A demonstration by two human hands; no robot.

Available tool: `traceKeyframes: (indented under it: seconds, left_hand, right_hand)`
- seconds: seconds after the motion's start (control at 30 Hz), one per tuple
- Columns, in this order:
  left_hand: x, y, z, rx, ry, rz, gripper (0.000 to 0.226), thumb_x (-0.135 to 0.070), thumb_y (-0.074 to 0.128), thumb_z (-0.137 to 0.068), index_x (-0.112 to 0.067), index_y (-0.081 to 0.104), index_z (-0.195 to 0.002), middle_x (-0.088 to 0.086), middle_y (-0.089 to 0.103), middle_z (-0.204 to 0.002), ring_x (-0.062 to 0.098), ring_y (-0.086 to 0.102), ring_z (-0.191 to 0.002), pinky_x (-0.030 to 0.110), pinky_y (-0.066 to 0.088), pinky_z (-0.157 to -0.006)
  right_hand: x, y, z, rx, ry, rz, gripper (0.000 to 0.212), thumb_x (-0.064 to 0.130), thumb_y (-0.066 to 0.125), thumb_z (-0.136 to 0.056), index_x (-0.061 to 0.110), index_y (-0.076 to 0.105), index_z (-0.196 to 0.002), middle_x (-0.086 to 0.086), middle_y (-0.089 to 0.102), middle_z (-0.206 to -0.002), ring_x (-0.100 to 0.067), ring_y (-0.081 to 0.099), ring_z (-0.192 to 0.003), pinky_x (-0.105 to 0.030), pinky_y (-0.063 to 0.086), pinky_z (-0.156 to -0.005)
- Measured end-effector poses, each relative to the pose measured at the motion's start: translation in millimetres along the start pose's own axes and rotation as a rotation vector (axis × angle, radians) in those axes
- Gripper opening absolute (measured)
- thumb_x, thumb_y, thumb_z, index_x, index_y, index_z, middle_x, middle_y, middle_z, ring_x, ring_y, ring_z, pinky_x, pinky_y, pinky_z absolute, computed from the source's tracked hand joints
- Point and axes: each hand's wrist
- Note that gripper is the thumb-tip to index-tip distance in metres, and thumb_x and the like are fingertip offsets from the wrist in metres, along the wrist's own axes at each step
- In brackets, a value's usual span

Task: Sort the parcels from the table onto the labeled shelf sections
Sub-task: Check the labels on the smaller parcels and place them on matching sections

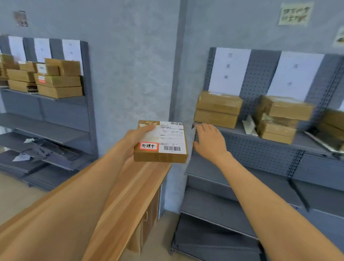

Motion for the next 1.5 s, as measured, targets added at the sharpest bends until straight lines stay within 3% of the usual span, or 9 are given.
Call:
traceKeyframes:
  seconds: [0.17, 0.43, 0.6, 0.77, 0.83, 0.97, 1.1, 1.2, 1.5]
  left_hand:
    - [-3.6, 72.5, -6.5, 0.148, -0.001, -0.017, 0.040, -0.029, 0.071, -0.085, -0.005, 0.063, -0.116, 0.012, 0.072, -0.092, 0.017, 0.070, -0.052, 0.024, 0.056, -0.047]
    - [-9.2, 192.2, 5.5, 0.345, -0.021, -0.045, 0.019, -0.028, 0.066, -0.091, -0.012, 0.064, -0.100, 0.004, 0.073, -0.063, 0.015, 0.069, -0.048, 0.022, 0.052, -0.040]
    - [-6.1, 270.6, 13.2, 0.417, -0.016, -0.079, 0.034, -0.032, 0.071, -0.086, -0.008, 0.066, -0.110, 0.009, 0.075, -0.082, 0.017, 0.070, -0.054, 0.025, 0.055, -0.043]
    - [-0.4, 349.8, 24.0, 0.506, -0.006, -0.090, 0.042, -0.032, 0.071, -0.086, -0.008, 0.063, -0.118, 0.013, 0.074, -0.100, 0.024, 0.072, -0.077, 0.033, 0.061, -0.062]
    - [0.5, 379.1, 27.7, 0.525, -0.004, -0.084, 0.040, -0.031, 0.071, -0.086, -0.008, 0.064, -0.117, 0.013, 0.074, -0.099, 0.025, 0.072, -0.079, 0.034, 0.061, -0.064]
    - [4.1, 433.9, 36.5, 0.553, -0.001, -0.074, 0.025, -0.029, 0.070, -0.087, -0.012, 0.065, -0.105, 0.008, 0.075, -0.080, 0.020, 0.072, -0.063, 0.031, 0.060, -0.055]
    - [9.8, 484.9, 44.9, 0.585, 0.004, -0.075, 0.011, -0.025, 0.066, -0.091, -0.015, 0.063, -0.096, 0.006, 0.074, -0.079, 0.022, 0.071, -0.073, 0.034, 0.059, -0.066]
    - [13.5, 518.3, 50.8, 0.601, 0.005, -0.078, 0.010, -0.024, 0.063, -0.093, -0.014, 0.062, -0.094, 0.005, 0.074, -0.073, 0.019, 0.071, -0.063, 0.033, 0.059, -0.059]
    - [20.8, 596.6, 45.4, 0.639, -0.014, -0.114, 0.021, -0.027, 0.060, -0.094, -0.011, 0.060, -0.107, 0.010, 0.073, -0.091, 0.021, 0.071, -0.067, 0.033, 0.059, -0.057]
  right_hand:
    - [-65.5, -25.5, 32.1, 0.012, 0.121, 0.094, 0.058, 0.032, 0.053, -0.095, 0.009, 0.034, -0.145, -0.010, 0.044, -0.142, -0.029, 0.037, -0.133, -0.040, 0.029, -0.113]
    - [-165.2, -64.3, 86.4, 0.000, 0.295, 0.189, 0.048, 0.030, 0.055, -0.093, 0.010, 0.043, -0.135, -0.008, 0.049, -0.134, -0.027, 0.043, -0.126, -0.036, 0.034, -0.104]
    - [-231.8, -85.4, 120.0, -0.004, 0.369, 0.243, 0.048, 0.032, 0.055, -0.093, 0.011, 0.045, -0.135, -0.008, 0.049, -0.135, -0.027, 0.042, -0.128, -0.036, 0.034, -0.107]
    - [-297.5, -104.4, 151.7, -0.001, 0.406, 0.291, 0.053, 0.028, 0.053, -0.094, 0.010, 0.038, -0.142, -0.008, 0.047, -0.138, -0.027, 0.040, -0.130, -0.035, 0.032, -0.107]
    - [-323.6, -111.1, 161.5, 0.003, 0.426, 0.298, 0.052, 0.027, 0.052, -0.094, 0.011, 0.038, -0.142, -0.008, 0.047, -0.137, -0.027, 0.041, -0.128, -0.035, 0.033, -0.105]
    - [-373.9, -120.7, 180.2, 0.004, 0.458, 0.316, 0.053, 0.028, 0.054, -0.093, 0.011, 0.038, -0.141, -0.007, 0.047, -0.138, -0.027, 0.041, -0.129, -0.034, 0.033, -0.104]
    - [-418.1, -125.4, 197.5, -0.006, 0.477, 0.325, 0.044, 0.026, 0.056, -0.091, 0.012, 0.046, -0.131, -0.007, 0.052, -0.132, -0.027, 0.045, -0.124, -0.034, 0.035, -0.101]
    - [-445.9, -129.0, 208.8, -0.012, 0.485, 0.322, 0.043, 0.026, 0.057, -0.091, 0.011, 0.048, -0.130, -0.007, 0.052, -0.132, -0.027, 0.045, -0.123, -0.034, 0.036, -0.101]
    - [-512.9, -132.0, 227.8, -0.013, 0.537, 0.345, 0.047, 0.029, 0.058, -0.091, 0.010, 0.046, -0.132, -0.008, 0.051, -0.133, -0.027, 0.044, -0.124, -0.034, 0.035, -0.103]
Point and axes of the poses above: each hand's wrist, its own z-axis away from the middle knuckle, its own y-axis out of the palm, x = y × z
